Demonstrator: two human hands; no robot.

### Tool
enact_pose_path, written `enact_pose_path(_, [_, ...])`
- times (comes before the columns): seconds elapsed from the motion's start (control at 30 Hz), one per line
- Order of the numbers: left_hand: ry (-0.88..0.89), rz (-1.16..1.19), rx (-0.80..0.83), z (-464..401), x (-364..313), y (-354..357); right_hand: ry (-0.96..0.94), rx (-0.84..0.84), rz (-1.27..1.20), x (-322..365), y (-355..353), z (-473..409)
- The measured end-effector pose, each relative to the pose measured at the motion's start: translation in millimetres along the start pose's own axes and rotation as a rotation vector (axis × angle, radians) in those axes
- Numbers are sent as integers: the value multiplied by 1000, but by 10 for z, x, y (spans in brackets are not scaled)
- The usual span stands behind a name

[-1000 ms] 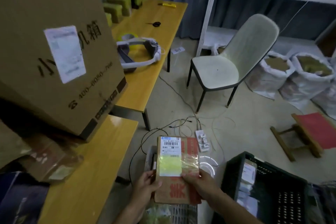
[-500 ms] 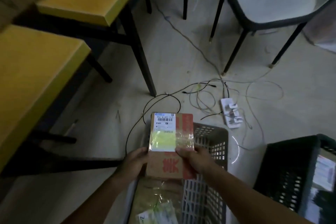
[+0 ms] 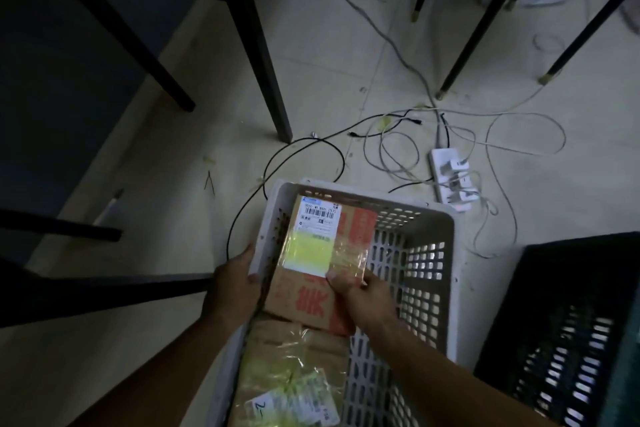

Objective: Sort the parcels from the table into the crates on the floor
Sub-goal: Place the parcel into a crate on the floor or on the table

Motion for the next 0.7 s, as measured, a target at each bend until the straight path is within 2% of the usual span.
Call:
enact_pose_path(0.3, [30,-8,-9,-24,27,51,126,-15,37,-77,357,-554])
enact_pose_path(0.7, [30,-54,-2,-134,178,133,101,-81,251,-368,488,-971])
Point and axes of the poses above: each hand's wrist, its own z-axis away from the middle knuckle, its own y-axis out of the palm, x = y × z, the point moved 1 cm from there along -z, towards the middle knuckle, and after that the axes turned 4 degrees about -z, right-handed, at the moved point
